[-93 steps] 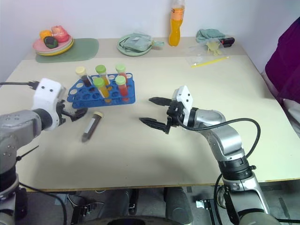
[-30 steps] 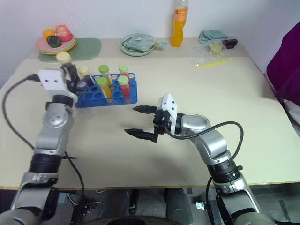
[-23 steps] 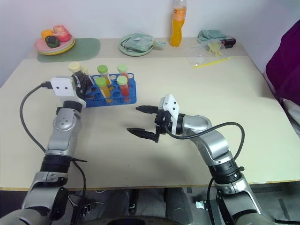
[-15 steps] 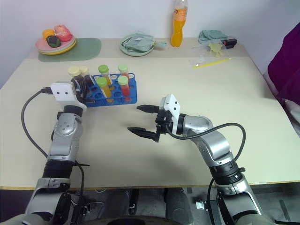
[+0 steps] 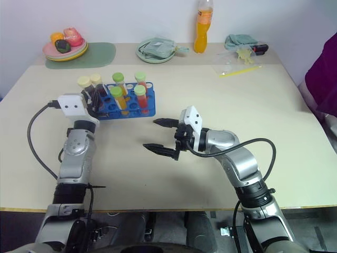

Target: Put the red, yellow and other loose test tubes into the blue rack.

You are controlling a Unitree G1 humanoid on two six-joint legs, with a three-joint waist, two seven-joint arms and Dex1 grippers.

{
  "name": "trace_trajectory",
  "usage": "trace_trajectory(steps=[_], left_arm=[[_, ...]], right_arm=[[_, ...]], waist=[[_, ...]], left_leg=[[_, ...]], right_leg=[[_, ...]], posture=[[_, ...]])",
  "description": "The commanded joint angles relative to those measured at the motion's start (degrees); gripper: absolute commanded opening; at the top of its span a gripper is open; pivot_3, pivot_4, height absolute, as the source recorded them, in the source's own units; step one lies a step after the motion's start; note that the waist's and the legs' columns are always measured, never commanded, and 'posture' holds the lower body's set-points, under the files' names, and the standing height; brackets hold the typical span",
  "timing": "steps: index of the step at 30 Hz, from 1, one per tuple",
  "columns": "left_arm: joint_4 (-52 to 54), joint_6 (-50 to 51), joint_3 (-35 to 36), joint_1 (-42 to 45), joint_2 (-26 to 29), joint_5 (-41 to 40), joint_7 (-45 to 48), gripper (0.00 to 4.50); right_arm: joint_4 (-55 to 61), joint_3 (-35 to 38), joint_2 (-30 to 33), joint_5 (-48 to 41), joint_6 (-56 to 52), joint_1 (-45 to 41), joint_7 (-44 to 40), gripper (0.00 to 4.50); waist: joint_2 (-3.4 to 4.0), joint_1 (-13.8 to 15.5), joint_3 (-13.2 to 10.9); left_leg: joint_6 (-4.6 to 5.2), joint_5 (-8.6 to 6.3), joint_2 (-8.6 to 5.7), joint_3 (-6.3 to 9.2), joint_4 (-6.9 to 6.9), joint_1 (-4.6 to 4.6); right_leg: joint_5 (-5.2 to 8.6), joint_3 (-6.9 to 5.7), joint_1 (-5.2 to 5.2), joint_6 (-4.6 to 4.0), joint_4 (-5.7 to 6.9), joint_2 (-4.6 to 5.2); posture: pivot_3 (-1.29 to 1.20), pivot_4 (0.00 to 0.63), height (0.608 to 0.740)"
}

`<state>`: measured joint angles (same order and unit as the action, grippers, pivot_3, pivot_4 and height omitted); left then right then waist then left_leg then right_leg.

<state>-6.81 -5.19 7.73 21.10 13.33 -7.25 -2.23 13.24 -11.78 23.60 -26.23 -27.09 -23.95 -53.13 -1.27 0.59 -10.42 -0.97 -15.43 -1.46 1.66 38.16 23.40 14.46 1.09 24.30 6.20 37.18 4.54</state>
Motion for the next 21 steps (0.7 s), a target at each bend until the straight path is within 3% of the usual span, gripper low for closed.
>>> trace_trajectory(steps=[1, 9, 16, 21], left_arm=[[0.8, 0.4, 0.9, 0.4, -0.7, 0.1, 0.2, 0.74], [0.2, 0.7, 1.2, 0.8, -1.4, 0.9, 0.7, 0.74], [3.7, 1.6, 1.9, -0.8, -1.5, 0.7, 1.0, 4.08], [20.6, 8.0, 6.0, -12.3, 2.3, -5.0, 5.8, 4.08]], right_arm=[[1.2, 0.8, -0.3, -0.3, 1.3, -0.4, -0.2, 4.5], [1.2, 0.8, -0.3, -0.1, 1.4, -0.3, -0.3, 4.5], [0.9, 1.3, 0.5, -0.1, 1.9, -0.2, -1.0, 4.5], [-2.8, 8.6, 5.4, -1.7, 2.2, -1.0, -2.3, 4.5]], waist=[[0.0, 0.0, 0.0], [0.0, 0.0, 0.0], [0.0, 0.0, 0.0], [0.0, -0.6, 0.0]], left_leg=[[0.0, 0.0, 0.0, 0.0, 0.0, 0.0], [0.0, 0.0, 0.0, 0.0, 0.0, 0.0], [0.0, 0.0, 0.0, 0.01, 0.0, 0.0], [0.03, -0.02, 0.03, -0.02, -0.02, 0.01]], right_leg=[[0.0, 0.0, 0.0, 0.0, 0.0, 0.0], [0.0, 0.0, 0.0, 0.0, 0.0, 0.0], [0.0, 0.0, 0.0, 0.0, 0.0, -0.01], [0.0, 0.04, 0.02, 0.0, -0.04, 0.02]], posture=[[0.0, 0.15, 0.729], [0.0, 0.15, 0.729], [0.0, 0.15, 0.729], [0.0, 0.15, 0.729]])
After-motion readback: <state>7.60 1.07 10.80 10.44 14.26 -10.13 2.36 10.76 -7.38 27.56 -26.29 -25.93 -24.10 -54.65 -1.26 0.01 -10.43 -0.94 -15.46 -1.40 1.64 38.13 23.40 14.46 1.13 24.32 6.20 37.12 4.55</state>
